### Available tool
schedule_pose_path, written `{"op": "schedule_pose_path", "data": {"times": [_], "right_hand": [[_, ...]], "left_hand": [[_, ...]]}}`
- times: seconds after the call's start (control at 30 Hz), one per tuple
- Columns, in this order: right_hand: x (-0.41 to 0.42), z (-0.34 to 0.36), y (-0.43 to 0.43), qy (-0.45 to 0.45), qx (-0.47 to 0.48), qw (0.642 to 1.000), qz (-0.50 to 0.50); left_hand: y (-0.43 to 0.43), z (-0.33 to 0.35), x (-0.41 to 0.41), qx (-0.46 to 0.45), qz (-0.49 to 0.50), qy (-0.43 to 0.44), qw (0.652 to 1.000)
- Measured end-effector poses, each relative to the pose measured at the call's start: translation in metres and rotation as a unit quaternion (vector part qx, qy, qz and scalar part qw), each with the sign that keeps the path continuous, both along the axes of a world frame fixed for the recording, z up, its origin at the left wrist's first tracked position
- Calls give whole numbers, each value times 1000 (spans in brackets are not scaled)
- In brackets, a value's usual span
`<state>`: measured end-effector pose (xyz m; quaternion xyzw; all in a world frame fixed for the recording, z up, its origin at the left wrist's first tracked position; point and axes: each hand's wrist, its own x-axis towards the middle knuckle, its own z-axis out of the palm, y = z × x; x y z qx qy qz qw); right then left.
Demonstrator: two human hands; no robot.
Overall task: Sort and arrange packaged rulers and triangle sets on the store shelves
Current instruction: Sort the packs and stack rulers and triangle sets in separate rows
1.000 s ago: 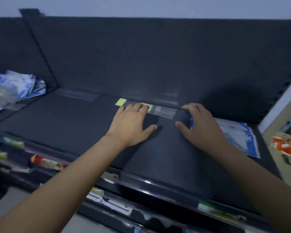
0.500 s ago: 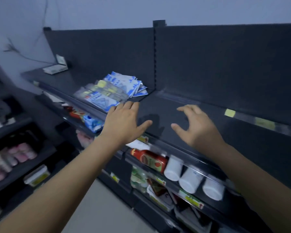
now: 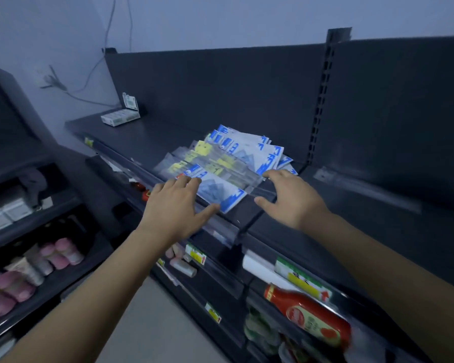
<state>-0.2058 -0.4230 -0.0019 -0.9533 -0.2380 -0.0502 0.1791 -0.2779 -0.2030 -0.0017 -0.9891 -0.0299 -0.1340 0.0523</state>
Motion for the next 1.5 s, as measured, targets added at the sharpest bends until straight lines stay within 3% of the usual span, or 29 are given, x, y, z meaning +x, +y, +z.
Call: {"op": "schedule_pose_path", "data": {"times": [0.3, 0.47, 0.7, 0.9, 1.1, 1.2, 1.33, 1.5], "right_hand": [[104, -13, 79, 5, 3, 1000, -19], [126, -19, 104, 84, -73, 993, -44], [140, -19, 118, 176, -77, 972, -133], [139, -17, 119, 186, -2, 957, -221], [128, -16, 119, 161, 190, 929, -274], [123, -15, 116, 142, 229, 914, -305], [124, -11, 114, 107, 302, 882, -345], [133, -13, 119, 96, 346, 860, -362]], "left_hand": [[89, 11, 137, 36, -44, 7, 998], [109, 3, 191, 14, -119, 50, 992], [128, 1, 281, -15, -257, 59, 964], [143, -4, 330, -148, -398, 257, 868], [141, -14, 353, -187, -468, 324, 801], [145, -10, 361, -152, -460, 371, 792], [157, -5, 368, -65, -444, 376, 811], [162, 6, 374, -160, -443, 354, 808]]}}
